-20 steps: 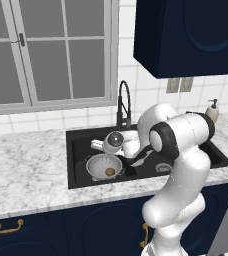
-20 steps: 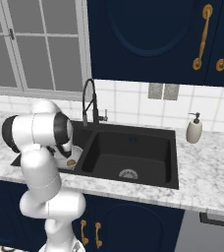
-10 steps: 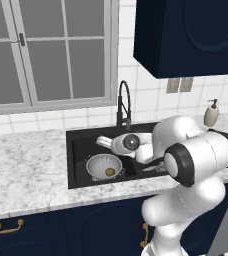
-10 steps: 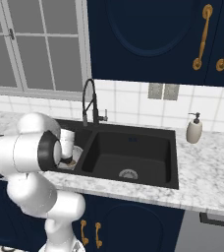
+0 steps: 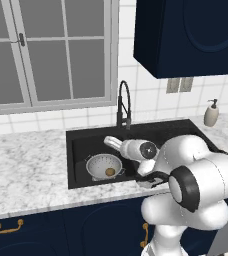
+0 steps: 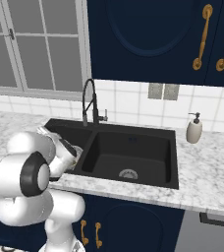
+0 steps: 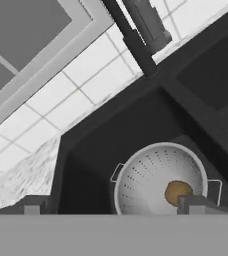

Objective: Put the colander in the sink, put the kiwi in the colander, and turn on the sink faucet and pour water over the colander.

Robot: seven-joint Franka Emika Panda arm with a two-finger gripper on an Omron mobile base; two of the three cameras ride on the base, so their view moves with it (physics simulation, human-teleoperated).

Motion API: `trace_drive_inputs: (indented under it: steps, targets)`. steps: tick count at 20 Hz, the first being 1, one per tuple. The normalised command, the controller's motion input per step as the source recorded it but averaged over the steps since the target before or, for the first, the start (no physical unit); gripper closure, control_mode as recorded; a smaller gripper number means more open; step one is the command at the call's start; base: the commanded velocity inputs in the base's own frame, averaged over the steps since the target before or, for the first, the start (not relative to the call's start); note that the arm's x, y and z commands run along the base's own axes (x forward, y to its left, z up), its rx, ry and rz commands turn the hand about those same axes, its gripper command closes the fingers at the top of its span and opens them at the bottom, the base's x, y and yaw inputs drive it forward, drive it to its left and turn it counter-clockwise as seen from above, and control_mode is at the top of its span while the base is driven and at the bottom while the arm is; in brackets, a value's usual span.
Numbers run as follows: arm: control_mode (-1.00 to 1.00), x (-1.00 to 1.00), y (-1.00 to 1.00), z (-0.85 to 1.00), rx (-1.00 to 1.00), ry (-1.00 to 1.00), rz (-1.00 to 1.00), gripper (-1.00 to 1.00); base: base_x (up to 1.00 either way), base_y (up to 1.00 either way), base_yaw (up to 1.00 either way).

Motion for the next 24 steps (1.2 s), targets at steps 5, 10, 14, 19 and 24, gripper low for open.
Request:
trace_drive_inputs:
  steps: [5, 10, 14, 19, 24]
  targets:
    - [-1.0, 0.0, 0.0, 1.0, 0.07, 0.05, 0.0, -1.0, 0.0, 0.0, 0.0]
    - [-1.0, -0.01, 0.0, 1.0, 0.08, 0.03, 0.03, -1.0, 0.0, 0.0, 0.0]
    - [-1.0, -0.09, -0.12, 1.0, 0.09, 0.12, 0.0, -1.0, 0.0, 0.0, 0.0]
    - [-1.0, -0.17, -0.38, 1.0, 0.13, 0.21, 0.0, -1.0, 0.0, 0.0, 0.0]
    - [-1.0, -0.45, -0.68, 1.0, 0.14, 0.22, 0.0, -1.0, 0.0, 0.0, 0.0]
